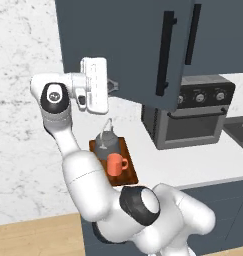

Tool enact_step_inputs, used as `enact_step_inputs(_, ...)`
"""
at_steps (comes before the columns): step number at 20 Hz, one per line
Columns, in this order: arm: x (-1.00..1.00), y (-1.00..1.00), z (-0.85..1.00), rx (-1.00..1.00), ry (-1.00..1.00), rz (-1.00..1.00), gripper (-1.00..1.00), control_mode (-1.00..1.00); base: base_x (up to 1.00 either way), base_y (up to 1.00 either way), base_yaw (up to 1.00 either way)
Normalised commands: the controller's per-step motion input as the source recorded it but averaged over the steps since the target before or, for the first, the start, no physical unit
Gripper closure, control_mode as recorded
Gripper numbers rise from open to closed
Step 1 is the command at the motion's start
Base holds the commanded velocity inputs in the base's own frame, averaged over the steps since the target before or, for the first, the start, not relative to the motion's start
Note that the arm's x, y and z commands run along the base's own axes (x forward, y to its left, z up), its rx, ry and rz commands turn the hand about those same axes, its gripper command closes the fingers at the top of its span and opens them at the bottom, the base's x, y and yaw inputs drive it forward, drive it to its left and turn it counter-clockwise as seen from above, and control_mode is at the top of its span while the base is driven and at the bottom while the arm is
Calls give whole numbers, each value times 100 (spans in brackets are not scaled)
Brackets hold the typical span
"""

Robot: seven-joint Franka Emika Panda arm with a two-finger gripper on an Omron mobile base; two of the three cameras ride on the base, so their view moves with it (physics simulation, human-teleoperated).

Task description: Pick the kettle from the counter and place it on the tray. Then pick the mug from the cabinet and place it on the tray. Then close the cabinet doors.

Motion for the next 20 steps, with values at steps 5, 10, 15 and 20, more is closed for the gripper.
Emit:
enact_step_inputs(5,63,-23,55,0,5,46,100,-100,0,0,0)
enact_step_inputs(10,78,-29,44,0,16,55,100,-100,0,0,0)
enact_step_inputs(15,71,-46,27,0,14,50,100,-100,0,0,0)
enact_step_inputs(20,60,-73,2,0,11,33,100,-100,0,0,0)
